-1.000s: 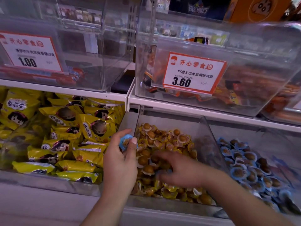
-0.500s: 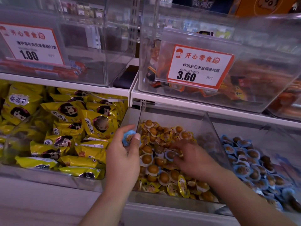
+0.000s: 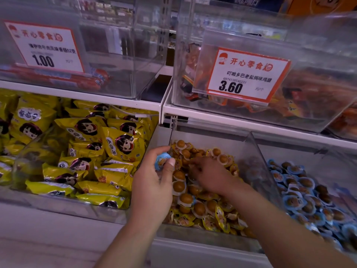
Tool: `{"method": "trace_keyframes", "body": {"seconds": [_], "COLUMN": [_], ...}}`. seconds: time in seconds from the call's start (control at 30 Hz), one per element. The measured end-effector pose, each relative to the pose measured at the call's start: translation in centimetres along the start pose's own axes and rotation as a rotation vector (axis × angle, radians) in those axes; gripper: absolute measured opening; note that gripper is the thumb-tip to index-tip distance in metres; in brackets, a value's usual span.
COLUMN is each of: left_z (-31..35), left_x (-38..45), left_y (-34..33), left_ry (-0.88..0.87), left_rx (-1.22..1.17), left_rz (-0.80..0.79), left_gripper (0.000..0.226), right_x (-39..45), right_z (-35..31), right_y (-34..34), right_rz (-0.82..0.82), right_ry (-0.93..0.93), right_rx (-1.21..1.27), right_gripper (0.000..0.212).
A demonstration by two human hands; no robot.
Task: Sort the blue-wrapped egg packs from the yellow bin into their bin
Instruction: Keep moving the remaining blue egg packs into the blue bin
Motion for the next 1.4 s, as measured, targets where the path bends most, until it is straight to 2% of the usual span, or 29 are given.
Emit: {"method": "trace_keyframes", "body": {"seconds": [0.07,0.2,0.27,0.37,0.4,0.43,0.5,0.53,0.6,0.7,0.83,0.93,1.07,1.23,1.3,1.4], "left_z": [0.0,0.1,0.1,0.0,-0.1,-0.1,-0.2,-0.2,0.3,2.0,3.7,4.3,5.2,5.1,4.1,1.8], "left_x": [0.0,0.1,0.1,0.1,0.1,0.2,0.1,0.0,-0.2,-0.7,-1.3,-1.5,-1.9,-2.5,-2.4,-1.9], "left_y": [0.0,0.1,0.2,0.1,0.1,0.1,0.0,0.1,0.1,0.1,-1.0,-1.8,-3.1,-4.4,-4.8,-5.1], "left_ry": [0.0,-0.002,-0.003,0.013,0.018,0.023,0.034,0.034,0.008,-0.101,-0.2,-0.232,-0.291,-0.276,-0.189,0.062], "left_rx": [-0.001,0.011,0.013,0.016,0.02,0.023,0.027,0.034,0.075,0.19,0.288,0.273,0.323,0.255,0.197,0.018], "left_rz": [-0.005,-0.014,-0.019,-0.025,-0.026,-0.026,-0.032,-0.033,-0.026,-0.002,-0.009,-0.052,-0.115,-0.182,-0.208,-0.227], "left_gripper": [0.021,0.021,0.021,0.02,0.019,0.019,0.02,0.02,0.021,0.023,0.025,0.025,0.029,0.026,0.025,0.022], "right_x": [0.4,1.0,1.0,0.5,0.0,-0.2,-1.0,-1.5,-1.4,-0.9,-0.7,-1.3,-2.8,-4.5,-4.9,-5.3], "right_z": [-0.8,-0.9,0.3,2.6,2.6,2.0,-0.2,-1.2,-2.1,-2.5,-2.5,-0.9,1.3,3.7,5.0,6.0], "right_y": [-3.4,-4.1,-2.6,1.8,2.4,2.2,-0.3,-1.5,-2.4,-2.6,-3.9,-4.0,-1.2,2.0,2.6,3.4], "right_rz": [-0.199,-0.309,-0.234,0.081,0.126,0.099,-0.077,-0.136,-0.103,-0.046,-0.171,-0.242,-0.061,0.175,0.207,0.254], "right_ry": [-0.016,-0.019,-0.065,-0.144,-0.131,-0.087,0.028,0.055,0.068,0.014,-0.002,-0.067,-0.133,-0.145,-0.186,-0.221], "right_rx": [-0.19,-0.201,-0.111,0.035,0.075,0.11,0.098,0.043,-0.047,-0.08,-0.125,-0.046,0.077,0.268,0.367,0.378], "right_gripper": [0.035,0.024,0.02,0.021,0.022,0.021,0.013,0.018,0.031,0.035,0.017,0.031,0.015,0.021,0.021,0.026]}}
Point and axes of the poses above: each hand's wrist, its own x-axis towards the middle knuckle, its own y-axis out of the back of the hand, z = x × y, the point moved 10 cm from there along x, towards the middle knuckle, and after that the axes turned 3 degrees about x, right-handed, at the moved point
